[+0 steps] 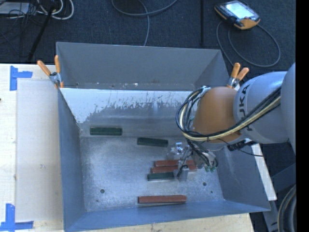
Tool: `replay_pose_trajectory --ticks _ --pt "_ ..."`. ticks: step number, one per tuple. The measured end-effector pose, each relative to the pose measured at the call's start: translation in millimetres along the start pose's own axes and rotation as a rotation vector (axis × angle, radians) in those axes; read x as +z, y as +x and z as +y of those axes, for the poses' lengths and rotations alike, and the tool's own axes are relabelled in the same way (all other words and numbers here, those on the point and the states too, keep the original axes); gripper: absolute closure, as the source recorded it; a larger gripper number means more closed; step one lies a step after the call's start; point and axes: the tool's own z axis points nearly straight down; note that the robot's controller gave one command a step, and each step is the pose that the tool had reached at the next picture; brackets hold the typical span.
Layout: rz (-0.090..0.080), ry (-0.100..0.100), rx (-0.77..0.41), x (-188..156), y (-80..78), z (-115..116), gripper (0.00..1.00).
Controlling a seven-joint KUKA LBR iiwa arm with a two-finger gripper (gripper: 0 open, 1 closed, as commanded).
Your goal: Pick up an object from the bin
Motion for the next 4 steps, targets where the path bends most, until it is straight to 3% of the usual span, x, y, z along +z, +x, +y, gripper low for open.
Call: replay_pose_trajectory --ticks 2,3,4 --pt "-0.002 0.0 -0.001 -7.5 0.2 0.2 1.0" --pt "0.005 -0.001 -0.001 -27.8 2.7 0.7 1.0" --pt "0.002 0.0 -0.002 -48.4 1.7 0.6 1.0"
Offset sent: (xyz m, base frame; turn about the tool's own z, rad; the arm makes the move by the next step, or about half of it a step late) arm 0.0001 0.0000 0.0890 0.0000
